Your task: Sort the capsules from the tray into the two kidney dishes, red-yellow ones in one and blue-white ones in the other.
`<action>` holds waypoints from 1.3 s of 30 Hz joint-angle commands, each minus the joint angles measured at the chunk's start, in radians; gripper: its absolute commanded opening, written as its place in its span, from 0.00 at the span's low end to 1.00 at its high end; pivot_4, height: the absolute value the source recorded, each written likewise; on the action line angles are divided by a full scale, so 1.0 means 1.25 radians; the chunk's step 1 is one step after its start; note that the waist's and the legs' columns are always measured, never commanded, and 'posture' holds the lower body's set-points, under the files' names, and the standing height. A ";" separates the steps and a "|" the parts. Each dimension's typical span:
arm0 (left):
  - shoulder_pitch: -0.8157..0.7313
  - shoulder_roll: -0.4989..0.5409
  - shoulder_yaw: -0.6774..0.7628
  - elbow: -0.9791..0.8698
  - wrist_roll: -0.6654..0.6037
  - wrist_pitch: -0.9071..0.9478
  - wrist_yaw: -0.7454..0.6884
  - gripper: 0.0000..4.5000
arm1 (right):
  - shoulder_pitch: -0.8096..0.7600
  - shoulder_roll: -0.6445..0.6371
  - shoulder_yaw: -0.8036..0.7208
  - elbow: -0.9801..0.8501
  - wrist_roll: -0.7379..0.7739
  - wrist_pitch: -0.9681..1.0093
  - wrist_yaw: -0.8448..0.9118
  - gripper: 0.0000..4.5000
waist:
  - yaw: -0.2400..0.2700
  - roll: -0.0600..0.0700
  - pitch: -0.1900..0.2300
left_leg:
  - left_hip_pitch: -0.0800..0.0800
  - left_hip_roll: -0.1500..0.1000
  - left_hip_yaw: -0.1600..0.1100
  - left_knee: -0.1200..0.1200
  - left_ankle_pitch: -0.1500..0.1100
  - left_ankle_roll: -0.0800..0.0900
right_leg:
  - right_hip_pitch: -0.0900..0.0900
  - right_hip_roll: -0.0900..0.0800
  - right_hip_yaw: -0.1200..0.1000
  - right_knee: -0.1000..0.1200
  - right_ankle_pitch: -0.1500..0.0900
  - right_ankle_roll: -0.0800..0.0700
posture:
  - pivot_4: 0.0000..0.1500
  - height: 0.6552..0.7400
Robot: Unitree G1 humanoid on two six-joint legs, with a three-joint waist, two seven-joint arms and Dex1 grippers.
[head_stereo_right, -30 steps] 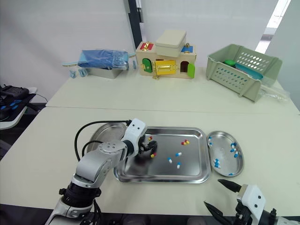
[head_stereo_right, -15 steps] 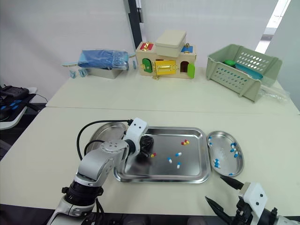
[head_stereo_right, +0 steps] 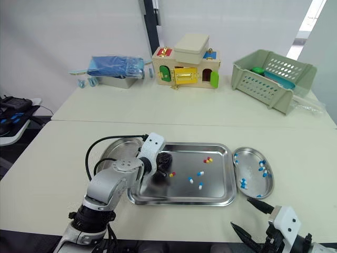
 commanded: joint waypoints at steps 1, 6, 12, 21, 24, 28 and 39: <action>0.012 0.017 0.085 -0.133 -0.030 0.054 0.003 0.01 | -0.003 -0.019 -0.019 -0.021 0.026 -0.010 0.023 1.00 | 0.000 0.000 0.000 | 0.000 0.000 0.000 0.000 0.000 0.000 | 0.000 0.000 0.000 0.000 0.000 0.000 | 1.00 1.00; 0.034 0.029 0.194 -0.244 -0.042 0.141 0.037 0.01 | -0.013 -0.049 -0.018 -0.011 0.024 -0.024 0.058 1.00 | 0.000 0.000 0.000 | 0.000 0.000 0.000 0.000 0.000 0.000 | 0.000 0.000 0.000 0.000 0.000 0.000 | 1.00 1.00; 0.069 -0.019 0.316 -0.302 0.024 0.200 0.162 0.01 | -0.063 -0.052 -0.012 -0.017 0.049 -0.010 0.053 1.00 | 0.001 -0.001 0.000 | 0.000 0.000 0.000 0.000 0.000 0.000 | 0.000 0.000 0.000 0.000 0.000 0.000 | 1.00 1.00; 0.107 -0.039 0.378 -0.301 0.064 0.204 0.221 0.01 | -0.104 -0.072 0.012 -0.010 0.053 0.012 0.063 1.00 | 0.002 -0.001 0.000 | 0.000 0.000 0.000 0.000 0.000 0.000 | 0.000 0.000 0.000 -0.001 0.000 0.000 | 1.00 1.00; 0.117 -0.043 0.380 -0.297 0.059 0.207 0.212 0.01 | -0.127 -0.081 0.013 -0.014 0.060 0.027 0.062 1.00 | 0.001 -0.002 0.000 | 0.000 0.000 0.000 0.000 0.000 0.000 | 0.000 0.000 0.000 -0.001 0.000 0.000 | 1.00 1.00; 0.120 -0.041 0.380 -0.281 0.060 0.193 0.207 0.01 | -0.144 -0.084 0.014 -0.007 0.058 0.035 0.063 1.00 | 0.002 -0.002 0.000 | 0.000 0.000 0.000 0.000 0.000 0.000 | 0.000 0.000 -0.001 -0.001 0.000 0.000 | 1.00 1.00; 0.117 -0.037 0.363 -0.260 0.055 0.190 0.194 0.40 | -0.130 -0.071 0.016 -0.015 0.050 0.034 0.056 1.00 | 0.002 -0.002 0.000 | 0.000 0.000 0.000 0.000 0.000 0.000 | 0.000 0.000 0.000 -0.001 0.000 0.000 | 1.00 1.00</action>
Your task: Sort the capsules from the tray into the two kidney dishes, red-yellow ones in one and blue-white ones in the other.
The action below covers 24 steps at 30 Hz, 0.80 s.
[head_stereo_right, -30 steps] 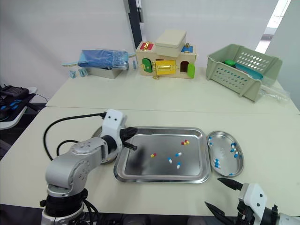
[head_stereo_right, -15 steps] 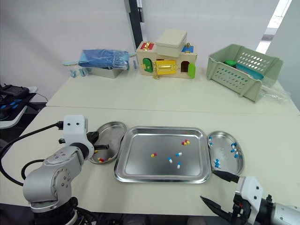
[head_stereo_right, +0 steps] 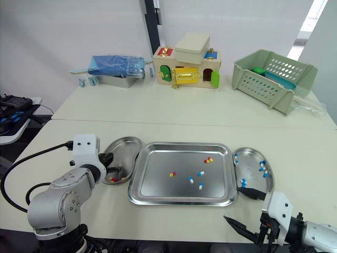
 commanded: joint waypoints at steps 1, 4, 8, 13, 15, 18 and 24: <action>-0.004 0.007 -0.007 -0.008 -0.001 -0.018 -0.006 0.48 | 0.015 0.005 -0.004 -0.015 0.010 -0.009 -0.004 1.00 | 0.000 0.000 0.000 | 0.000 0.000 0.000 0.000 0.000 0.000 | 0.000 0.000 0.000 0.000 0.000 0.000 | 1.00 1.00; -0.003 0.008 -0.006 -0.007 0.001 -0.018 -0.008 0.71 | 0.016 0.008 -0.002 -0.011 0.009 -0.012 -0.005 1.00 | 0.000 0.000 0.000 | 0.000 0.000 0.000 0.000 0.000 0.000 | 0.000 0.000 0.000 0.000 0.000 0.000 | 1.00 1.00; -0.002 0.009 -0.010 -0.009 0.000 -0.015 -0.011 1.00 | 0.016 0.009 0.000 -0.008 0.008 -0.014 -0.004 1.00 | 0.000 0.000 0.000 | 0.000 0.000 0.000 0.000 0.000 0.000 | 0.000 0.000 0.000 0.000 0.000 0.000 | 1.00 1.00; 0.000 0.009 -0.011 -0.010 0.001 -0.015 -0.012 1.00 | 0.013 0.008 0.002 -0.008 0.007 -0.015 -0.004 1.00 | 0.000 0.000 0.000 | 0.000 0.000 0.000 0.000 0.000 0.000 | 0.000 0.000 0.000 0.000 0.000 0.000 | 1.00 1.00; 0.002 0.010 -0.011 -0.011 0.001 -0.015 -0.012 1.00 | 0.012 0.008 0.002 -0.008 0.006 -0.014 -0.004 1.00 | 0.000 0.000 0.000 | 0.000 0.000 0.000 0.000 0.000 0.000 | 0.000 0.000 0.000 0.000 0.000 0.000 | 1.00 1.00; 0.002 0.011 -0.008 -0.013 -0.001 -0.015 -0.015 1.00 | 0.010 0.007 0.002 -0.010 0.007 -0.013 -0.005 1.00 | 0.000 0.000 0.000 | 0.000 0.000 0.000 0.000 0.000 0.000 | 0.000 0.000 0.000 0.000 0.000 0.000 | 1.00 1.00; -0.005 0.027 0.001 -0.010 -0.007 -0.011 -0.030 1.00 | 0.007 0.005 -0.006 -0.019 0.021 -0.004 -0.005 1.00 | 0.000 0.000 0.000 | 0.000 0.000 0.000 0.000 0.000 0.000 | 0.000 0.000 0.000 0.000 0.000 0.000 | 1.00 1.00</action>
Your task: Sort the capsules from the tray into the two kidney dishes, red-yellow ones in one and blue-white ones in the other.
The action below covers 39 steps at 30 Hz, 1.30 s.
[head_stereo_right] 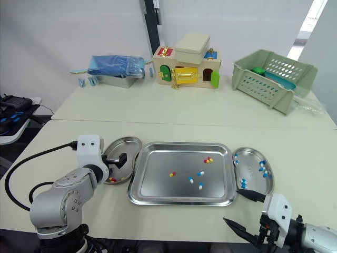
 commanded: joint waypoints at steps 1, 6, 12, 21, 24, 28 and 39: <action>-0.009 0.024 0.017 -0.013 -0.006 -0.010 -0.014 1.00 | -0.005 -0.001 -0.015 -0.020 0.027 -0.002 -0.003 1.00 | 0.000 0.000 0.000 | 0.000 0.000 0.000 0.000 0.000 0.000 | 0.000 0.000 0.000 0.000 0.000 0.000 | 1.00 1.00; -0.015 0.047 0.018 0.003 -0.011 -0.014 -0.029 1.00 | -0.021 0.002 -0.024 -0.034 0.060 0.007 -0.016 1.00 | 0.000 0.000 0.000 | 0.000 0.000 0.000 0.000 0.000 0.000 | 0.000 0.000 0.000 0.000 0.000 0.000 | 1.00 1.00; -0.015 0.053 0.007 0.020 -0.012 -0.023 -0.037 1.00 | -0.023 0.004 -0.011 -0.051 0.065 0.004 -0.026 1.00 | 0.000 0.000 0.000 | 0.000 0.000 0.000 0.000 0.000 0.000 | 0.000 0.000 0.000 0.000 0.000 0.000 | 1.00 1.00; -0.018 0.128 0.008 0.015 -0.050 -0.032 -0.118 1.00 | 0.017 -0.019 -0.065 -0.019 0.085 -0.003 0.012 1.00 | 0.000 0.000 0.000 | 0.000 0.000 0.000 0.000 0.000 0.000 | 0.000 0.000 0.000 0.000 0.000 0.000 | 1.00 1.00; -0.014 0.227 0.062 0.012 -0.136 -0.035 -0.249 1.00 | 0.022 -0.090 -0.163 -0.001 0.162 0.082 0.048 1.00 | -0.002 0.000 0.000 | 0.000 0.000 0.000 0.000 0.000 0.000 | 0.000 0.000 0.000 0.000 0.000 0.000 | 1.00 1.00; 0.031 0.402 0.138 0.066 -0.239 -0.114 -0.467 1.00 | -0.001 -0.199 -0.278 0.066 0.241 0.196 0.103 1.00 | -0.005 0.000 0.000 | 0.001 0.001 0.001 -0.001 0.000 0.000 | 0.000 0.000 0.000 0.001 0.000 0.000 | 1.00 1.00; 0.303 0.726 0.279 0.454 -0.165 -0.579 -0.888 1.00 | -0.142 -0.357 -0.273 0.444 0.053 0.143 0.236 1.00 | -0.006 0.001 0.002 | 0.000 0.001 0.004 -0.003 0.000 0.001 | -0.002 0.000 0.002 -0.001 0.000 -0.001 | 1.00 1.00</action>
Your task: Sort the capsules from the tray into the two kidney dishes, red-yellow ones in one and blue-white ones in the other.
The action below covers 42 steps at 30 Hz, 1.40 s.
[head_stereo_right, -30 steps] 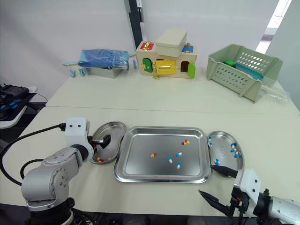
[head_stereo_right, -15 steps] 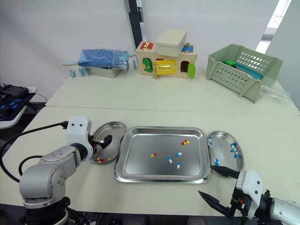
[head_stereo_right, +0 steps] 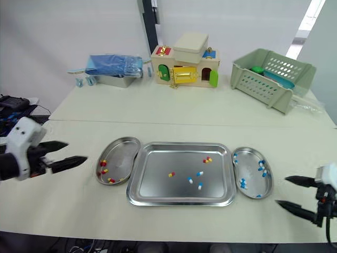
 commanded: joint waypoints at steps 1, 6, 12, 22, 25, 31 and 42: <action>0.056 0.040 0.048 0.110 0.059 -0.168 -0.081 1.00 | -0.044 -0.038 0.027 0.059 -0.037 0.003 0.023 1.00 | 0.000 0.001 0.000 | 0.000 0.000 0.000 0.000 0.000 0.000 | 0.000 0.000 0.000 0.000 0.000 0.000 | 1.00 1.00; 0.089 0.050 0.046 0.215 0.099 -0.277 -0.099 1.00 | -0.092 -0.046 0.062 0.098 -0.075 -0.010 0.042 1.00 | 0.001 0.001 0.001 | 0.000 0.000 0.000 0.000 0.000 0.000 | 0.000 0.000 0.000 0.000 0.000 0.000 | 1.00 1.00; 0.111 0.036 0.049 0.222 0.102 -0.311 -0.098 1.00 | -0.108 -0.036 0.061 0.111 -0.088 -0.018 0.062 1.00 | 0.001 0.001 0.001 | 0.000 0.000 0.000 0.000 0.000 0.000 | 0.000 0.000 0.000 0.001 0.000 0.000 | 1.00 1.00; 0.093 0.015 -0.002 0.175 0.073 -0.294 -0.101 1.00 | -0.026 0.118 -0.009 -0.050 0.006 -0.050 0.073 1.00 | 0.001 0.001 0.001 | 0.000 0.000 -0.001 0.000 0.000 0.000 | 0.000 0.000 0.000 0.001 0.000 0.000 | 1.00 1.00; 0.071 0.006 -0.030 0.135 0.048 -0.266 -0.103 1.00 | 0.035 0.214 -0.017 -0.177 0.078 -0.055 0.054 1.00 | 0.002 0.001 0.001 | 0.000 0.001 -0.001 0.000 0.000 0.000 | 0.000 0.000 -0.001 0.001 0.000 0.000 | 1.00 1.00; 0.008 -0.012 -0.102 0.042 -0.003 -0.197 -0.096 1.00 | 0.162 0.382 0.058 -0.302 0.064 -0.208 0.086 1.00 | 0.003 0.001 0.001 | 0.000 0.001 -0.002 0.001 0.000 0.000 | 0.001 0.000 -0.001 0.002 0.000 0.000 | 1.00 1.00; -0.149 -0.114 -0.280 -0.228 -0.106 -0.051 0.031 1.00 | 0.206 0.487 0.245 -0.229 -0.043 -0.439 0.104 1.00 | -0.001 0.002 0.001 | 0.001 0.001 -0.002 0.001 0.000 0.000 | 0.001 0.001 -0.001 0.003 0.000 0.000 | 1.00 1.00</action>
